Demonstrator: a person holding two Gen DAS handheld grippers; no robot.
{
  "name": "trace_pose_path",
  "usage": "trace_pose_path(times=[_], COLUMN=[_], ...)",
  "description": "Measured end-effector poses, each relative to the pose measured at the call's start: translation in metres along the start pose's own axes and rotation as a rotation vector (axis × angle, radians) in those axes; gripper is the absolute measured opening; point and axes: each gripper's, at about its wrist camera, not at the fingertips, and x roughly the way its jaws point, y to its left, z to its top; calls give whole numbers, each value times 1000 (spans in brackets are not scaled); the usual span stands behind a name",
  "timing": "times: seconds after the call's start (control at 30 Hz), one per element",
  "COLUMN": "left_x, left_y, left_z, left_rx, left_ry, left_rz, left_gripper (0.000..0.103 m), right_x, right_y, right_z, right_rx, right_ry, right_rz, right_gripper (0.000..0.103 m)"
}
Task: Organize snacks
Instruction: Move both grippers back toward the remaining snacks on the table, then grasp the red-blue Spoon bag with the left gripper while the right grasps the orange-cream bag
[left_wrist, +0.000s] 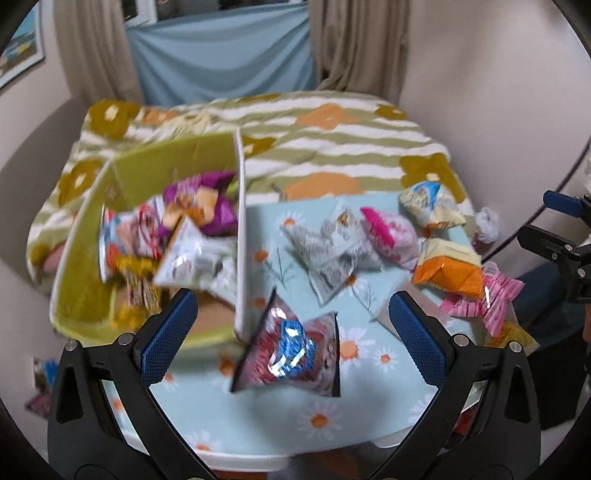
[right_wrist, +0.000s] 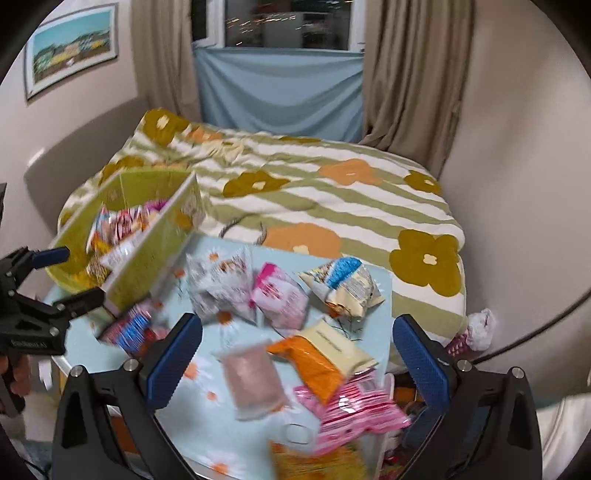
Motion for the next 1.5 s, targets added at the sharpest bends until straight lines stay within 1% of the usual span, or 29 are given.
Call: trace_pose_path(times=[0.1, 0.13, 0.23, 0.33, 0.47, 0.57, 0.7, 0.8, 0.97, 1.0, 1.03, 1.1, 1.2, 1.23, 1.33, 1.4, 1.5], left_x=[6, 9, 19, 35, 59, 71, 88, 99, 109, 112, 115, 115, 114, 113, 110, 108, 104], left_y=[-6, -7, -5, 1, 7, 11, 17, 19, 14, 12, 10, 7, 2, 0, -7, -9, -9], left_z=[-16, -25, -47, -69, -84, -87, -87, -87, -90, -91, -91, -92, -89, -88, -83, -81, -79], left_rx=[-50, -78, -156, -221, -251, -276, -317, -328, -326, -319, -311, -299, -274, -259, -209, -194, -198], left_ry=[13, 10, 11, 29, 62, 47, 31, 38, 42, 48, 55, 46, 32, 30, 30, 35, 35], left_rz=[52, 82, 139, 158, 150, 127, 78, 59, 23, 23, 24, 23, 24, 27, 31, 35, 30], left_gripper=[103, 103, 103, 103, 103, 103, 103, 103, 103, 101, 97, 96, 85, 79, 67, 64, 58], right_x=[23, 32, 57, 79, 106, 120, 137, 148, 162, 164, 166, 170, 175, 176, 180, 181, 181], right_y=[-15, -20, -28, -33, -42, -46, -48, -47, -43, -43, -42, -42, -44, -44, -46, -46, -47], right_z=[-8, -12, -23, -33, -41, -43, -45, -47, -52, -53, -53, -55, -56, -57, -58, -58, -58], right_rx=[-53, -70, -121, -171, -206, -211, -217, -218, -238, -244, -248, -249, -246, -246, -248, -246, -252], right_ry=[38, 49, 76, 101, 136, 151, 178, 196, 228, 233, 236, 241, 246, 247, 254, 258, 261], right_rz=[45, 63, 106, 132, 155, 178, 208, 233, 248, 249, 249, 256, 271, 273, 280, 286, 293], right_gripper=[103, 103, 103, 103, 103, 103, 103, 103, 103, 103, 103, 103, 103, 103, 103, 103, 103])
